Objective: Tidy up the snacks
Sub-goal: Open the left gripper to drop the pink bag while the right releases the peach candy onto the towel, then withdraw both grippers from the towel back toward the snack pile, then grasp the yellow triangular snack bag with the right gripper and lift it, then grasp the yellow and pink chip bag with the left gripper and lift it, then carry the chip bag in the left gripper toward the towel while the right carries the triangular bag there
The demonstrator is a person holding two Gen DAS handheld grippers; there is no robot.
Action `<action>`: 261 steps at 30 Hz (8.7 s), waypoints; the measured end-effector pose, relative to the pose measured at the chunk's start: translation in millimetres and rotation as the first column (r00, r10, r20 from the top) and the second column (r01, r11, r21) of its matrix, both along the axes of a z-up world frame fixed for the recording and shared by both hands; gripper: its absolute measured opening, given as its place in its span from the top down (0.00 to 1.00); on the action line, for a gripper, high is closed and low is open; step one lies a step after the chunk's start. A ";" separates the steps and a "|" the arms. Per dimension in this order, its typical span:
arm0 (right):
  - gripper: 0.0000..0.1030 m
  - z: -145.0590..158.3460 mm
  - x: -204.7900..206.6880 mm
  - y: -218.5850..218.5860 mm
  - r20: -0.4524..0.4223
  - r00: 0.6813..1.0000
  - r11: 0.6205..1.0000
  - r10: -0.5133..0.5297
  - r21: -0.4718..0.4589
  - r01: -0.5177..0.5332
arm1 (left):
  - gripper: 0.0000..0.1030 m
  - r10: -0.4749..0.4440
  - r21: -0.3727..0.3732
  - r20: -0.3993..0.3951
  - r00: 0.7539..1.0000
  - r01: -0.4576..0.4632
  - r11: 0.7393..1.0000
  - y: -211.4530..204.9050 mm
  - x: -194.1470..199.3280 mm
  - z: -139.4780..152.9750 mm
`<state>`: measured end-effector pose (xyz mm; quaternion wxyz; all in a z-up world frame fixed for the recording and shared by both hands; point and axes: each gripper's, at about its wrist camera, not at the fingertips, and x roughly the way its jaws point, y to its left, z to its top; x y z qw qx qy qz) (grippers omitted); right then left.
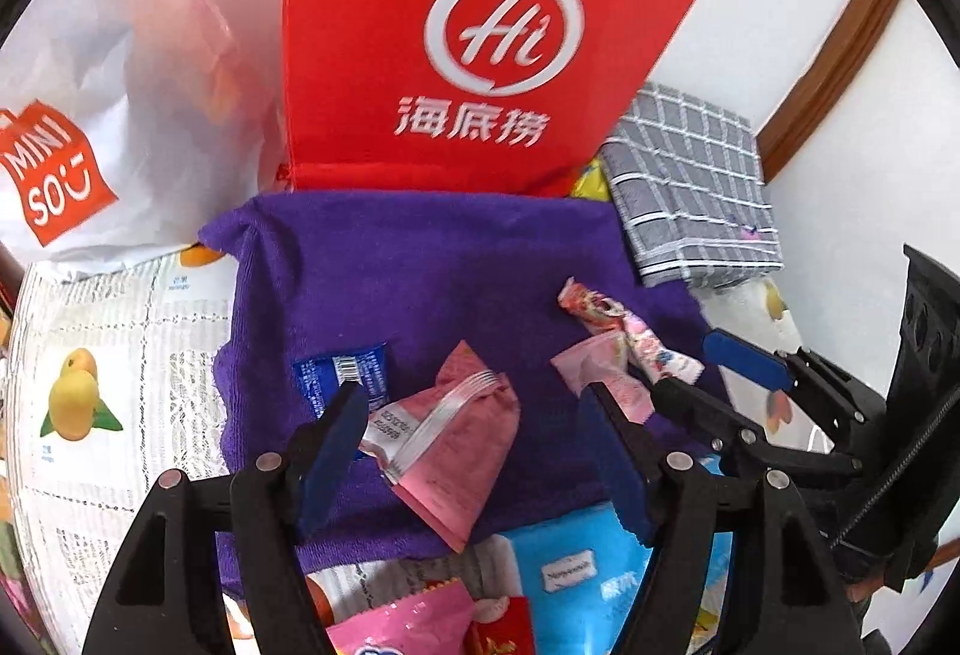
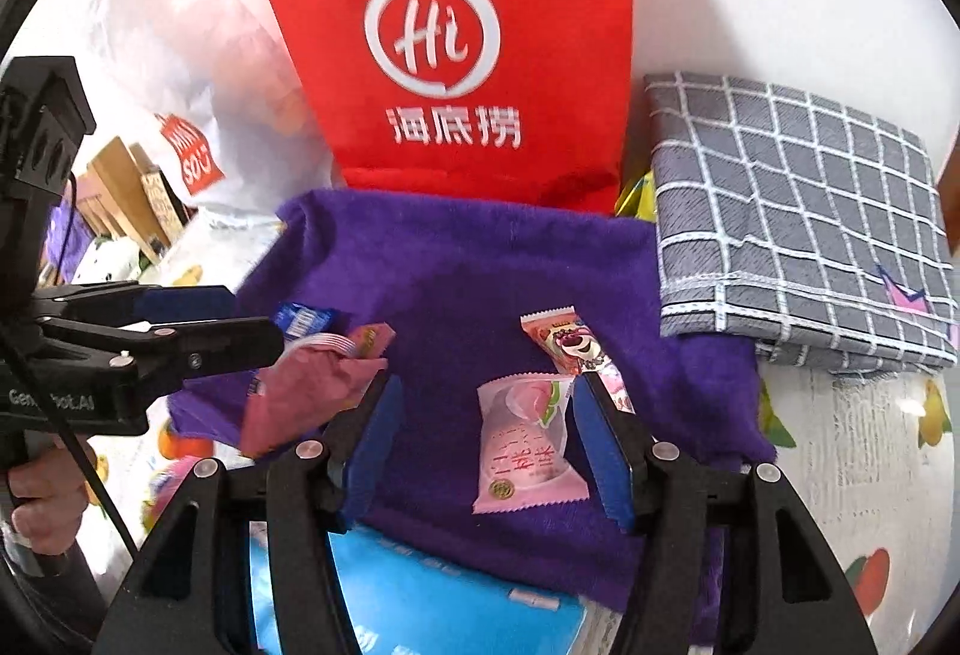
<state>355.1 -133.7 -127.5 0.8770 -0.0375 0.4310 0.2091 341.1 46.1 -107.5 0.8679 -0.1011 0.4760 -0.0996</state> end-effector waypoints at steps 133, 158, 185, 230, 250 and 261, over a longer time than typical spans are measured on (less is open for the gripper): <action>0.44 -42.8 -187.9 -73.5 -0.026 0.982 0.981 -0.189 0.045 0.190 | 0.35 0.113 -0.040 0.000 0.994 -0.113 0.993 33.1 -146.2 -53.2; 0.45 -30.2 -195.8 -68.2 -0.007 0.983 0.982 -0.186 0.038 0.186 | 0.51 0.135 -0.047 0.058 0.989 -0.132 0.990 47.8 -172.1 -38.3; 0.45 11.7 -232.0 -53.4 0.092 0.987 0.990 -0.135 0.043 0.132 | 0.51 0.102 -0.080 0.142 0.985 -0.091 0.993 31.0 -212.7 -2.2; 0.46 59.0 -154.2 -22.5 0.155 0.982 0.994 -0.107 0.044 0.102 | 0.51 0.035 -0.045 0.162 0.986 -0.028 0.999 18.4 -132.6 45.5; 0.46 52.6 -71.5 -1.5 0.153 0.984 0.996 -0.093 0.026 0.090 | 0.51 0.024 -0.037 0.148 0.989 -0.018 0.999 23.3 -61.8 49.3; 0.46 49.8 -37.8 14.1 0.180 0.981 0.997 -0.073 0.005 0.073 | 0.51 0.031 -0.063 0.118 0.993 -0.024 0.998 29.2 -30.0 38.2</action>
